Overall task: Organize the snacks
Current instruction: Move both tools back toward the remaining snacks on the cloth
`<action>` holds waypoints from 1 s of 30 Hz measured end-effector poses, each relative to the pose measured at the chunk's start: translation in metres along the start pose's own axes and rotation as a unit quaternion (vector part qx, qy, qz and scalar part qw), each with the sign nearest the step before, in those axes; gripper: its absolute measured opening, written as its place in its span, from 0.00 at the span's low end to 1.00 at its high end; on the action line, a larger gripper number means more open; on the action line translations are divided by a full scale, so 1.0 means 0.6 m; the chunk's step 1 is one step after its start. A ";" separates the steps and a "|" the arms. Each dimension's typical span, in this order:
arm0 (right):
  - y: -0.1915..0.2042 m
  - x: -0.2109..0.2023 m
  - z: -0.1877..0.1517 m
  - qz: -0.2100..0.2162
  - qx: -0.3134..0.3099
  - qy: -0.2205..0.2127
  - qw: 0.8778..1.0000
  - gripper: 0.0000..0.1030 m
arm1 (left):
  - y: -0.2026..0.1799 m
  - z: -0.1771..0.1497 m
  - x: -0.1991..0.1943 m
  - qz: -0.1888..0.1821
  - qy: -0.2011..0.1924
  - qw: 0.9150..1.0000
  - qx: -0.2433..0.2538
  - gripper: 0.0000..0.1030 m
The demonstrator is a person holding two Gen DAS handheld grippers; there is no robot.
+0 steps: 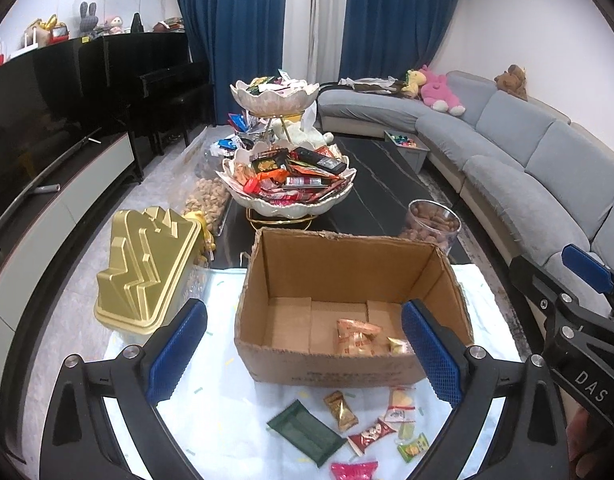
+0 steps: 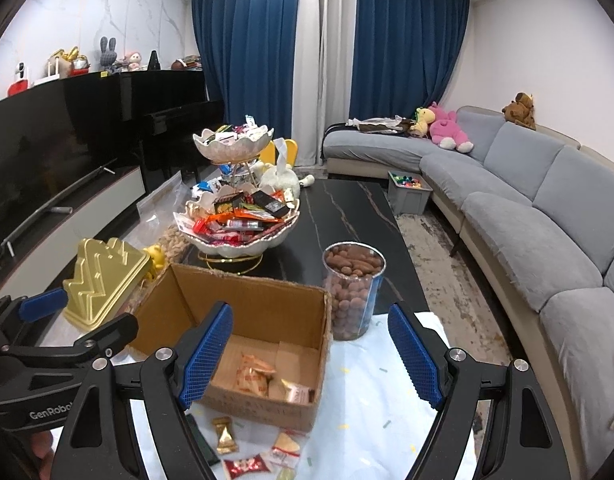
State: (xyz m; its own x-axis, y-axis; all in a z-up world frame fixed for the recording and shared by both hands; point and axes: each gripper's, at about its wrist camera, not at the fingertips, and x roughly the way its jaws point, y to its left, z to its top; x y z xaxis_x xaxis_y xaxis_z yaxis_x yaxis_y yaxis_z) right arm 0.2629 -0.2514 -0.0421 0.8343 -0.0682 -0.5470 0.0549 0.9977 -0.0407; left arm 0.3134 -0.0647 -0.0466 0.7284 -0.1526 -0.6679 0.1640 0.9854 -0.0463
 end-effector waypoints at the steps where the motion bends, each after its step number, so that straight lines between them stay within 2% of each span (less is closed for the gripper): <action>1: -0.002 -0.004 -0.004 0.000 0.000 0.000 1.000 0.78 | -0.001 -0.003 -0.004 0.000 0.000 1.000 -0.001 0.96; 12: -0.015 -0.026 -0.055 0.003 -0.005 0.016 1.000 0.78 | -0.017 -0.055 -0.029 -0.004 0.006 1.000 0.002 0.96; 30: -0.025 -0.027 -0.145 0.005 -0.022 0.053 0.998 0.78 | -0.032 -0.176 -0.019 0.001 0.064 0.998 0.003 0.96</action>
State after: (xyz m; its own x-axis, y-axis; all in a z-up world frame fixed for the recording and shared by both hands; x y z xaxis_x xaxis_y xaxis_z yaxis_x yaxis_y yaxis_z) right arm 0.2005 -0.2654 -0.1054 0.7717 -0.0604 -0.6331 0.0207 0.9973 -0.0700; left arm 0.2316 -0.0742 -0.1165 0.6386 -0.1390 -0.7569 0.1664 0.9852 -0.0406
